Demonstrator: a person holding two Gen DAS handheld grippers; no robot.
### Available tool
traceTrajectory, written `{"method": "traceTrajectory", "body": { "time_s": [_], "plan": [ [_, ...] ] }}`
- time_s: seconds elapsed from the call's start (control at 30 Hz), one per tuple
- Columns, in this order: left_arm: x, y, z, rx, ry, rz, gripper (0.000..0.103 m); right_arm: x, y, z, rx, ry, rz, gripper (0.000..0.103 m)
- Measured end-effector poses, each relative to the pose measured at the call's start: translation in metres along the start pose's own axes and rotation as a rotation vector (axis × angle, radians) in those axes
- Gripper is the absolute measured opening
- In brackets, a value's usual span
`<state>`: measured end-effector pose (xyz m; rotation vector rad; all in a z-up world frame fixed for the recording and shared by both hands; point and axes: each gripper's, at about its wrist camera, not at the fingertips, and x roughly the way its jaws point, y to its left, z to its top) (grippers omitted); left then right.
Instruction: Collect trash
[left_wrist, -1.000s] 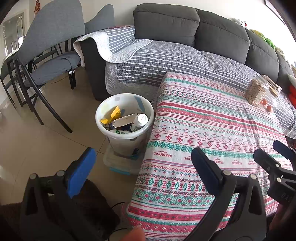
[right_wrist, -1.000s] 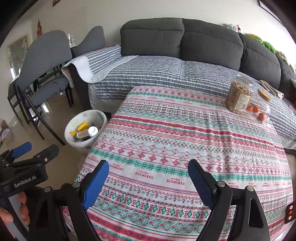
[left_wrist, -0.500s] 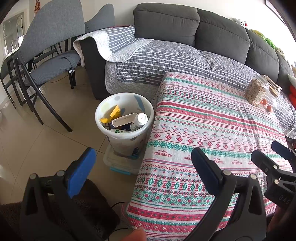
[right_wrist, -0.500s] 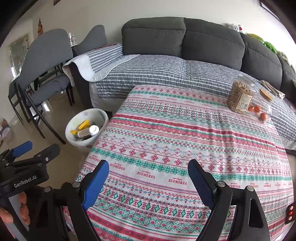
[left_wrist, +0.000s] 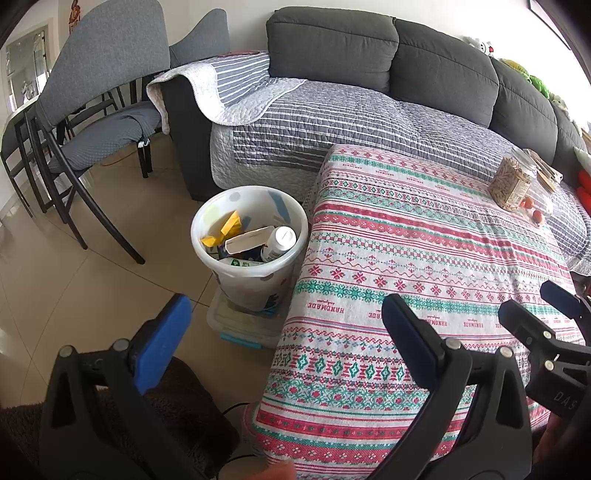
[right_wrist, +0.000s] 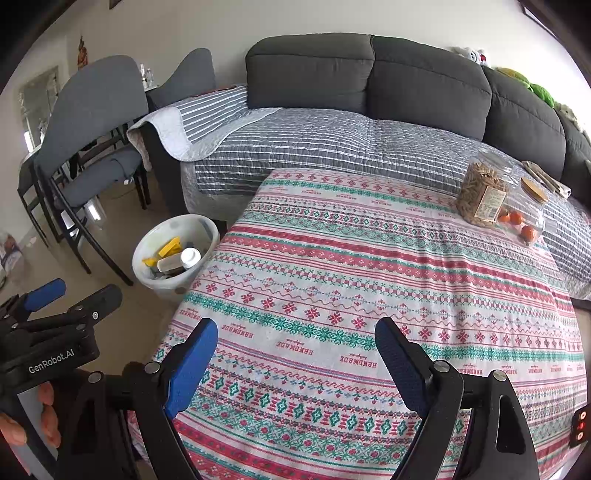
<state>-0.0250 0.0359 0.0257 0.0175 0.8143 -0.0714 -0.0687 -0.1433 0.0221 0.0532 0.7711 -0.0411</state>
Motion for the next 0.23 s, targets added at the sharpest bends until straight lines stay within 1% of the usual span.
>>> {"method": "traceTrajectory", "body": {
  "time_s": [0.23],
  "plan": [
    [-0.0001,0.001,0.0004,-0.003,0.001,0.008,0.102,0.0007,0.0002,-0.0001,0.001,0.002,0.002,0.088]
  ]
}}
